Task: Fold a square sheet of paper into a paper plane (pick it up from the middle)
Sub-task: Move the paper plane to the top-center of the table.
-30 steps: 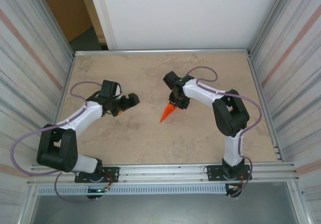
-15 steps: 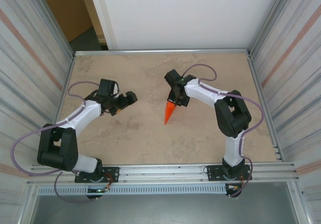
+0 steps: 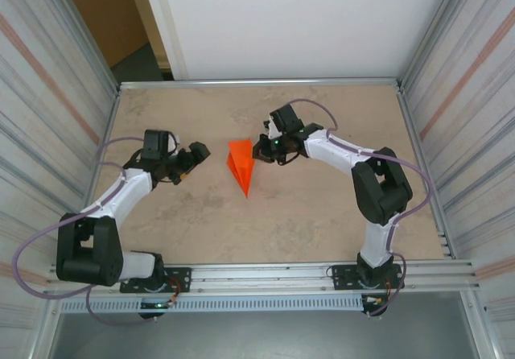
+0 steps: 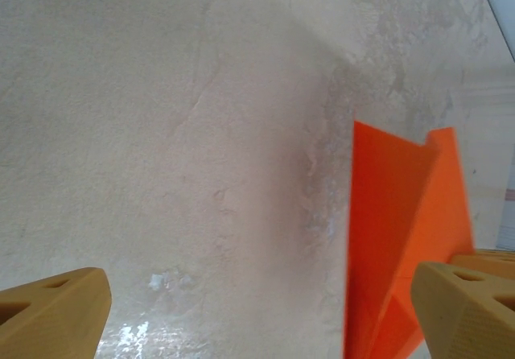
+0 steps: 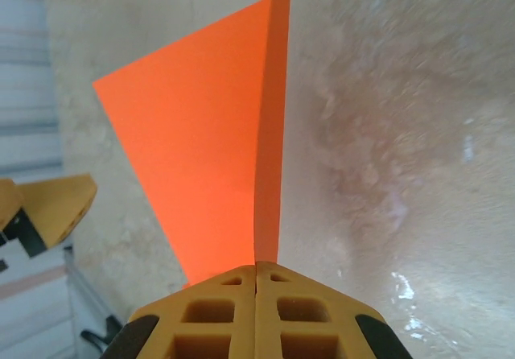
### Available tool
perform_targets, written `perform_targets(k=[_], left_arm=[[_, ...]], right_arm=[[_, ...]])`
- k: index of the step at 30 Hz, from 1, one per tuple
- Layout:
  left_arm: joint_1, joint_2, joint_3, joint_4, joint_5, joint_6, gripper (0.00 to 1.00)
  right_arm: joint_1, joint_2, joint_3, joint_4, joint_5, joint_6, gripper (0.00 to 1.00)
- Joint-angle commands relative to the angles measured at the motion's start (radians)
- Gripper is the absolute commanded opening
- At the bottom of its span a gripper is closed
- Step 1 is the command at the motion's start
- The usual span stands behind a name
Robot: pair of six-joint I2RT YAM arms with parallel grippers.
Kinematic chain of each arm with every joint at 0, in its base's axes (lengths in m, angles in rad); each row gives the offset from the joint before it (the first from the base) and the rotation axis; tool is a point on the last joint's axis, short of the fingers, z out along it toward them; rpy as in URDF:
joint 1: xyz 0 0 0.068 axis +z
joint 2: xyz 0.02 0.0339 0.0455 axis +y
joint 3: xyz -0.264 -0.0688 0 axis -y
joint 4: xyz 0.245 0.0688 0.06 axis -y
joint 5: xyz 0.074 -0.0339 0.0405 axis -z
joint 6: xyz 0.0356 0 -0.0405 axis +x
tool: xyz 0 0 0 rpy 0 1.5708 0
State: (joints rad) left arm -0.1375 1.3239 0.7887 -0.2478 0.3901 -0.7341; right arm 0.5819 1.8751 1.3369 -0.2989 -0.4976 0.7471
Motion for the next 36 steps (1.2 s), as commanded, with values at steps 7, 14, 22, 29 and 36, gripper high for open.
perform_targets(k=[7, 14, 22, 29, 36], left_arm=[[-0.156, 0.129, 0.015, 0.055, 0.028, -0.047, 0.93], [-0.268, 0.282, 0.091, 0.100, 0.036, -0.100, 0.82], [-0.329, 0.399, 0.166, 0.132, 0.079, -0.113, 0.62], [-0.336, 0.452, 0.194, 0.147, 0.103, -0.121, 0.49], [-0.344, 0.478, 0.214, 0.203, 0.156, -0.122, 0.48]], right_arm=[[-0.082, 0.050, -0.159, 0.147, -0.122, -0.002, 0.00], [-0.122, 0.030, -0.221, 0.160, -0.079, 0.005, 0.00], [-0.133, 0.020, -0.252, 0.160, -0.046, 0.005, 0.00], [-0.140, 0.019, -0.272, 0.137, -0.018, -0.005, 0.00], [-0.142, 0.007, -0.266, 0.127, -0.013, -0.013, 0.00]])
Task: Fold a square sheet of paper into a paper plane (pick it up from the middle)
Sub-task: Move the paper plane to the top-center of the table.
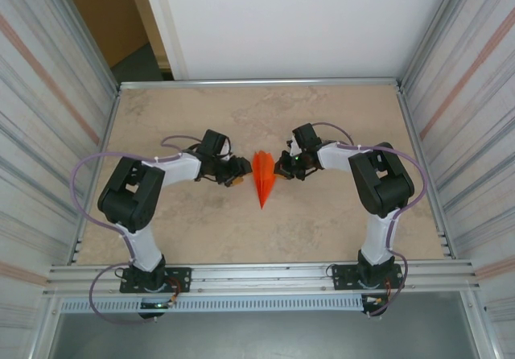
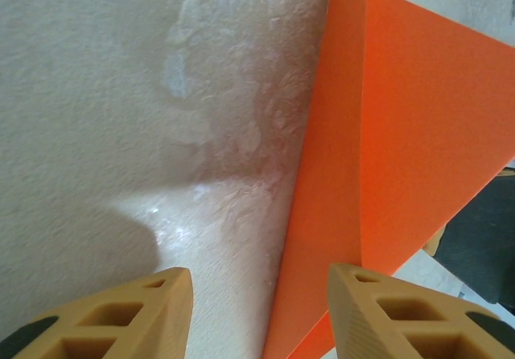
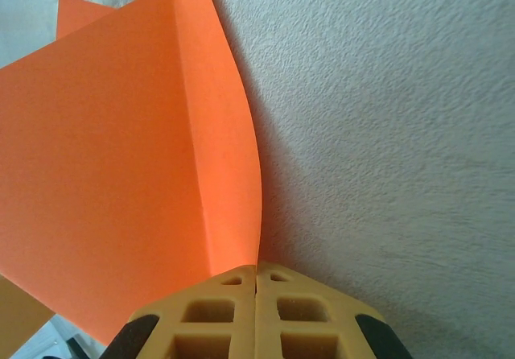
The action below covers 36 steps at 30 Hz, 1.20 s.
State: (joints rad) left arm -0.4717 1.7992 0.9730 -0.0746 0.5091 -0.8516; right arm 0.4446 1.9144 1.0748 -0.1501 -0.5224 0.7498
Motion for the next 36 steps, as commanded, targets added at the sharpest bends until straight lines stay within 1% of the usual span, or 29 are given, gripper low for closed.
perform_targets(k=[1, 6, 10, 12, 14, 17, 21, 25, 29, 33, 36], left_arm=[[-0.010, 0.001, 0.029, 0.032, 0.034, -0.004, 0.48], [-0.011, -0.002, 0.029, 0.037, 0.026, -0.005, 0.45], [-0.009, -0.051, 0.014, -0.016, -0.077, -0.007, 0.44], [-0.010, -0.078, 0.003, -0.010, -0.105, -0.005, 0.44], [-0.010, -0.096, -0.006, 0.017, -0.098, -0.001, 0.46], [-0.009, -0.093, -0.012, 0.074, -0.052, -0.001, 0.51], [-0.016, -0.033, 0.029, 0.054, -0.009, 0.002, 0.50], [-0.021, 0.023, 0.083, 0.003, 0.023, 0.026, 0.43], [-0.028, 0.064, 0.141, -0.074, 0.017, 0.066, 0.33], [-0.028, 0.111, 0.209, -0.170, 0.017, 0.097, 0.21], [-0.027, 0.126, 0.246, -0.232, -0.010, 0.121, 0.10]], right_arm=[[-0.004, -0.032, -0.004, -0.023, 0.012, -0.016, 0.00], [-0.005, -0.035, -0.004, -0.028, 0.017, -0.016, 0.00], [-0.005, -0.040, -0.005, -0.029, 0.024, -0.017, 0.00], [-0.006, -0.038, -0.003, -0.031, 0.023, -0.017, 0.00], [-0.006, -0.038, -0.003, -0.031, 0.022, -0.018, 0.00], [-0.005, -0.034, -0.002, -0.031, 0.021, -0.017, 0.00], [-0.005, -0.034, -0.001, -0.031, 0.021, -0.017, 0.00], [-0.007, -0.032, 0.002, -0.032, 0.018, -0.017, 0.00], [-0.006, -0.031, 0.001, -0.032, 0.015, -0.018, 0.00], [-0.007, -0.035, 0.004, -0.032, 0.013, -0.018, 0.00], [-0.010, -0.058, 0.002, -0.028, 0.014, -0.018, 0.00]])
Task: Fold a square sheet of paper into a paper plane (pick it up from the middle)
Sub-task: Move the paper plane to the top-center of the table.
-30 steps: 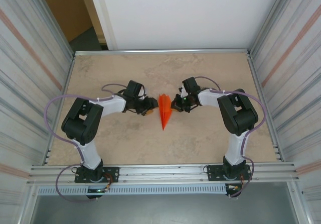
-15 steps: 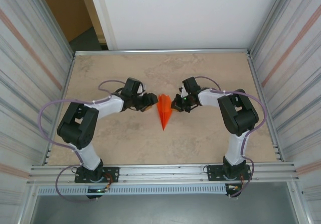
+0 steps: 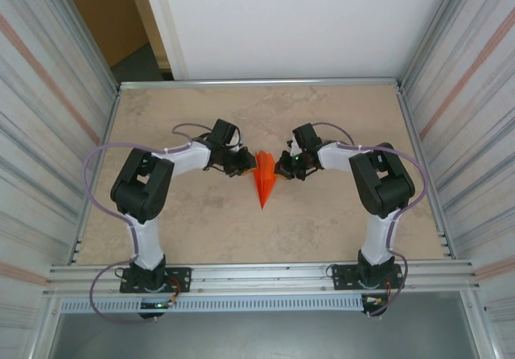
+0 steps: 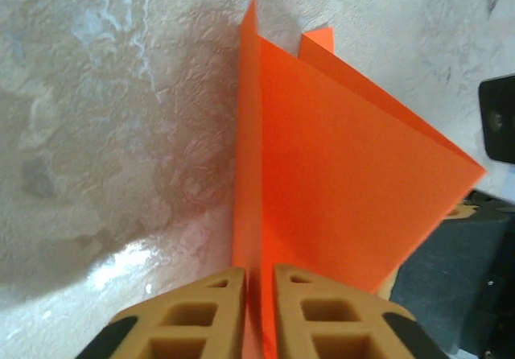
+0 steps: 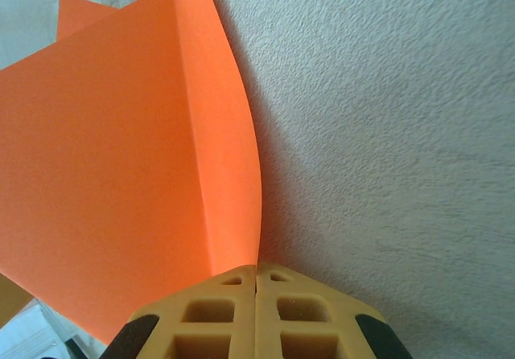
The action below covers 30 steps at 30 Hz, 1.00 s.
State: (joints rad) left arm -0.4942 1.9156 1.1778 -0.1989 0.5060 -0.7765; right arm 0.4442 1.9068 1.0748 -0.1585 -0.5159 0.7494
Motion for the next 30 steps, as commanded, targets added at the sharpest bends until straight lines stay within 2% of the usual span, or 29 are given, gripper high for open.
perform_targets(k=[1, 5, 11, 20, 30], left_arm=[[-0.003, 0.007, 0.048, -0.118, -0.016, 0.053, 0.07], [0.014, -0.045, 0.040, -0.119, -0.050, 0.064, 0.00], [0.042, -0.124, -0.024, -0.109, -0.099, 0.055, 0.00], [0.048, -0.107, -0.085, -0.056, -0.066, 0.034, 0.00], [0.048, -0.080, -0.115, -0.037, -0.029, 0.055, 0.09]], right_arm=[[-0.017, -0.062, 0.002, -0.019, 0.014, -0.019, 0.00], [-0.036, -0.109, -0.006, -0.014, 0.024, -0.020, 0.00], [-0.056, -0.140, -0.024, -0.003, 0.041, -0.010, 0.00], [-0.054, -0.082, -0.022, 0.010, 0.012, -0.005, 0.00], [-0.052, -0.022, -0.016, 0.003, -0.038, -0.005, 0.02]])
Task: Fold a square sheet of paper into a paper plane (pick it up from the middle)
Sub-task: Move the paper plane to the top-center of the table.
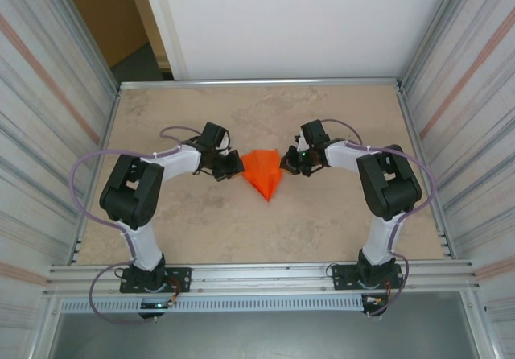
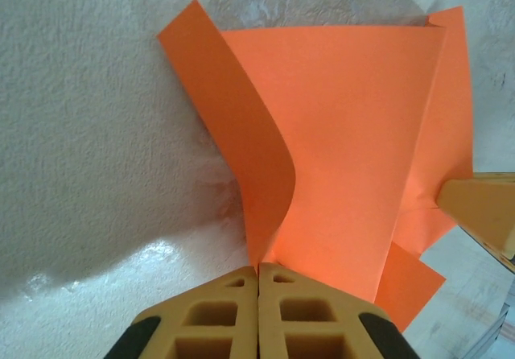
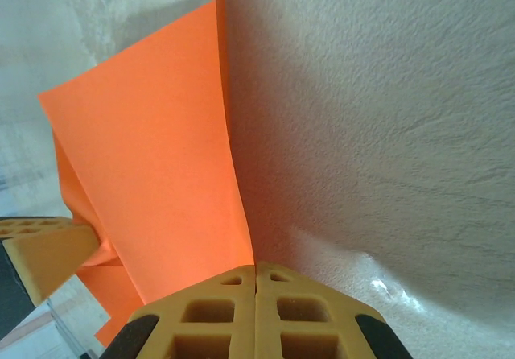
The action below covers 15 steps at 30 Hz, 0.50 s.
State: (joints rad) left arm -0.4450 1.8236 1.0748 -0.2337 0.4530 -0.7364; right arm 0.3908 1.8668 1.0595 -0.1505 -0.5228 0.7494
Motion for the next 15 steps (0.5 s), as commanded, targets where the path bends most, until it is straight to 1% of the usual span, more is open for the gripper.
perform_targets(k=[1, 5, 11, 15], left_arm=[[-0.002, 0.012, -0.013, -0.007, 0.025, 0.018, 0.10], [-0.001, 0.015, -0.010, -0.026, 0.018, 0.034, 0.12], [-0.001, 0.038, 0.012, -0.050, 0.015, 0.046, 0.12], [-0.001, 0.052, 0.024, -0.070, 0.009, 0.056, 0.15]], right_arm=[[0.000, 0.020, 0.002, -0.006, -0.037, -0.005, 0.04], [0.005, 0.031, 0.018, -0.024, -0.045, -0.018, 0.09], [0.013, 0.052, 0.039, -0.051, -0.046, -0.031, 0.10], [0.013, 0.058, 0.040, -0.055, -0.050, -0.035, 0.10]])
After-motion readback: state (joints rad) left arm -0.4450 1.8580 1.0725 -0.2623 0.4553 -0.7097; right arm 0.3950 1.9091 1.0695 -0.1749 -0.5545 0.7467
